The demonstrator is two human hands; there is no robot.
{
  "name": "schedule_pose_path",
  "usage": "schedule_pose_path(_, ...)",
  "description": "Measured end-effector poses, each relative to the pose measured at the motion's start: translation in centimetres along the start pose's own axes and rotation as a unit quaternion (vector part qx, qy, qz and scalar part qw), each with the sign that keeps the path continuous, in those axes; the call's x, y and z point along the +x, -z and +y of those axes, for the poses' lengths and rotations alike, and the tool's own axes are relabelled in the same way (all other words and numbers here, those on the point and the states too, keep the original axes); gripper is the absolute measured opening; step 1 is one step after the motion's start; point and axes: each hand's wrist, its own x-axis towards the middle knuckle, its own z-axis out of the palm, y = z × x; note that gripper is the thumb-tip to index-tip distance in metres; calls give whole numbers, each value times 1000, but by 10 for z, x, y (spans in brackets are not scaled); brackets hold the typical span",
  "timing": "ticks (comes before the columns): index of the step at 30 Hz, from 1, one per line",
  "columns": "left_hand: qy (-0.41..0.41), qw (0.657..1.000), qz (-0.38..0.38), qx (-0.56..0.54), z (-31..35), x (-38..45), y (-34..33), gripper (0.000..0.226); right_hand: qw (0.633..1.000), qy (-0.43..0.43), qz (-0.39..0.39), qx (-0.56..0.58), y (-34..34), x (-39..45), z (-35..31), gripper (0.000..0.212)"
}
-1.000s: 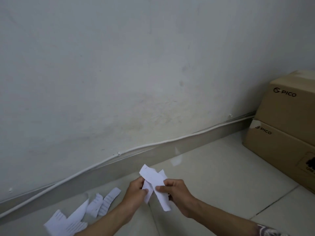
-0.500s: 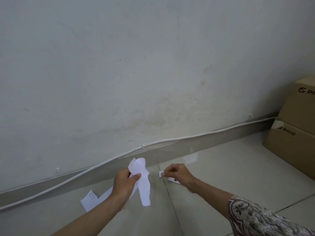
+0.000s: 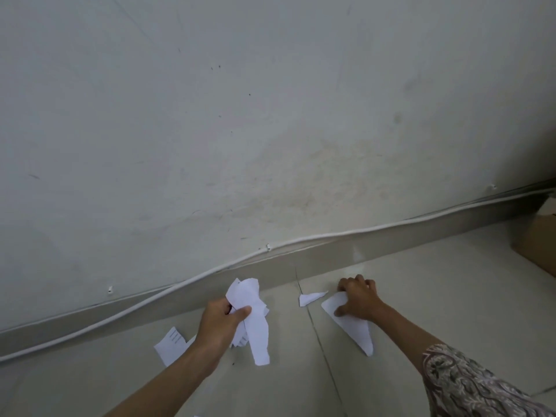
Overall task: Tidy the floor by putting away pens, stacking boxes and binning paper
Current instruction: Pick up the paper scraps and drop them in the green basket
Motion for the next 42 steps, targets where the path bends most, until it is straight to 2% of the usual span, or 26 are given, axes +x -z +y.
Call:
schedule_pose_path(2, 3, 1000, 0, 2, -1, 3, -3, 25, 1000, 3, -15, 15, 3, 0, 5, 45)
schedule_pose_path(5, 7, 1000, -13, 10, 0, 9, -5, 21, 985, 35, -5, 168, 10, -1, -2, 23)
schedule_pose_path(8, 6, 1000, -11, 15, 2, 16, -7, 20, 957, 81, 0, 278, 16, 3, -26, 21)
schedule_pose_path(10, 8, 1000, -9, 7, 1, 21, -11, 21, 957, 105, 4, 269, 13, 8, -41, 27)
schedule_pose_path(15, 27, 999, -38, -4, 0, 28, -22, 18, 988, 109, -21, 111, -13, 14, -55, 27)
schedule_pose_path(17, 43, 998, -47, -6, -2, 30, -27, 13, 990, 94, -25, 102, -20, 13, -54, 18)
schedule_pose_path(18, 45, 998, -50, -3, -2, 31, -30, 10, 991, 87, -24, 99, -22, 12, -54, 6)
schedule_pose_path(19, 42, 998, -51, 0, -3, 32, -33, 6, 991, 79, -25, 103, -24, 10, -53, 10)
schedule_pose_path(20, 37, 998, -53, 2, -2, 34, -36, 5, 990, 76, -29, 114, -24, 10, -52, 24)
schedule_pose_path(21, 34, 998, -55, 1, -2, 36, -39, 10, 990, 75, -33, 119, -24, 9, -51, 30)
schedule_pose_path(25, 41, 994, -96, -5, 5, 46, -51, 25, 988, 76, -18, 134, -7, -8, -39, 6)
schedule_pose_path(27, 39, 993, -114, -3, 13, 52, -59, 25, 986, 55, 2, 160, 15, -22, -27, 14)
schedule_pose_path(30, 37, 988, -147, -13, 34, 55, -76, 22, 984, 25, 43, 168, 53, -58, -4, 11)
schedule_pose_path(32, 31, 987, -160, -20, 52, 51, -89, 20, 982, -5, 69, 173, 72, -85, 14, 20)
schedule_pose_path(36, -13, 982, -183, -35, 93, 27, -120, 18, 976, -60, 126, 166, 100, -147, 38, 46)
schedule_pose_path(42, -98, 960, -258, -51, 142, -40, -152, 5, 953, -131, 215, 167, 137, -229, 42, 51)
